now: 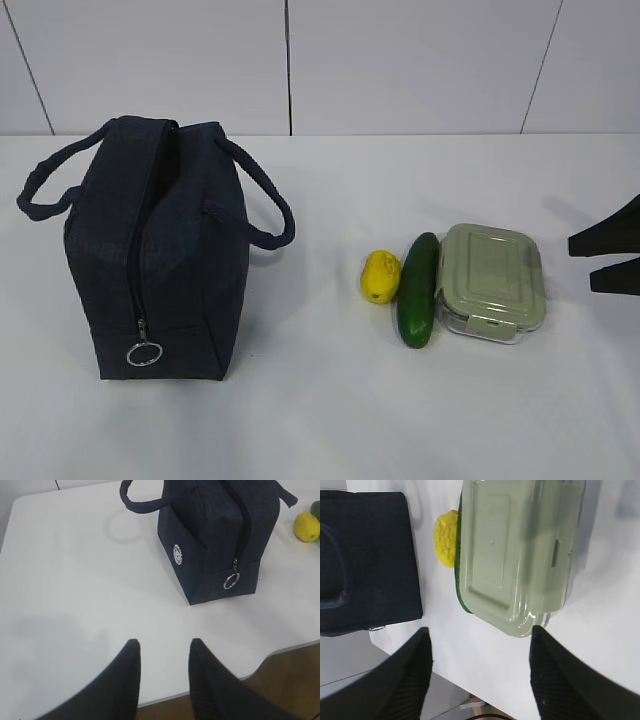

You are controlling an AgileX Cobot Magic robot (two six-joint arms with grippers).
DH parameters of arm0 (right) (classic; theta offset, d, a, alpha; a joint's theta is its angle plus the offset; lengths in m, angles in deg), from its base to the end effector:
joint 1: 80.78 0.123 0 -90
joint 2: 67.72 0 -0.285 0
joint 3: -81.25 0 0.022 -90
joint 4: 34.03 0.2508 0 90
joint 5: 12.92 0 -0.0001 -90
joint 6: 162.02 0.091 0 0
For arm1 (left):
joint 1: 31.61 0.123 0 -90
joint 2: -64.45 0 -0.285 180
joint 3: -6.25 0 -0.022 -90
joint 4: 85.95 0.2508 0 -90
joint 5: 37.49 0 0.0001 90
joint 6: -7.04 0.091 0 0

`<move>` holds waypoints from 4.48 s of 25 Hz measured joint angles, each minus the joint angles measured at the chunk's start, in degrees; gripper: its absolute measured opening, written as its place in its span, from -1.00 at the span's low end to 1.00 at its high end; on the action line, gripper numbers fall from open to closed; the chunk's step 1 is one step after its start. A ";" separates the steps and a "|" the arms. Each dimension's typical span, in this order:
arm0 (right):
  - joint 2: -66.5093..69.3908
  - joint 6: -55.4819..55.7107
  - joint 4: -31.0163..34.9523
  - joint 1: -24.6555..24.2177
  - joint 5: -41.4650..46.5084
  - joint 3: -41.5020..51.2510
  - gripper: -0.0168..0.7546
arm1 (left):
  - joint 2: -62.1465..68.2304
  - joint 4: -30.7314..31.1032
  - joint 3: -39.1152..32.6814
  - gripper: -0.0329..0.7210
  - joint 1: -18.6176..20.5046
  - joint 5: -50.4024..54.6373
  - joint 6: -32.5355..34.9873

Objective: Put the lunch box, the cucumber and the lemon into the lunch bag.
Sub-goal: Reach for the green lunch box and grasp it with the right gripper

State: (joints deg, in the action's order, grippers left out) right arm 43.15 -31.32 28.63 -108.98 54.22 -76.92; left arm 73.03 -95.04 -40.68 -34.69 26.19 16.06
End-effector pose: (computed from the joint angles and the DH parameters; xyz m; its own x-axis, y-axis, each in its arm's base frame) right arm 0.3001 -0.0764 0.1832 -0.9194 0.3532 -0.1729 0.0780 0.5948 0.8001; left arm -0.0094 -0.0124 0.2820 -0.4655 0.1108 -0.8781 0.2181 0.9759 0.0075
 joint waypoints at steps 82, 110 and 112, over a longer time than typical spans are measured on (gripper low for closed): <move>22.77 -13.52 13.50 2.99 -0.45 -7.34 0.48 | 0.00 0.00 0.00 -0.29 0.00 0.00 0.00; 22.87 -16.30 15.41 5.57 -0.77 -7.34 0.48 | 0.00 0.00 0.00 -0.29 0.00 0.00 0.00; 22.87 -16.55 15.41 5.57 -0.77 -7.34 0.48 | 0.00 0.00 0.00 -0.29 0.00 0.00 0.00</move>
State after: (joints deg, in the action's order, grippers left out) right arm 66.02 -47.88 44.04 -103.41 53.45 -84.26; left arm 73.03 -95.04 -40.68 -34.69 26.19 16.06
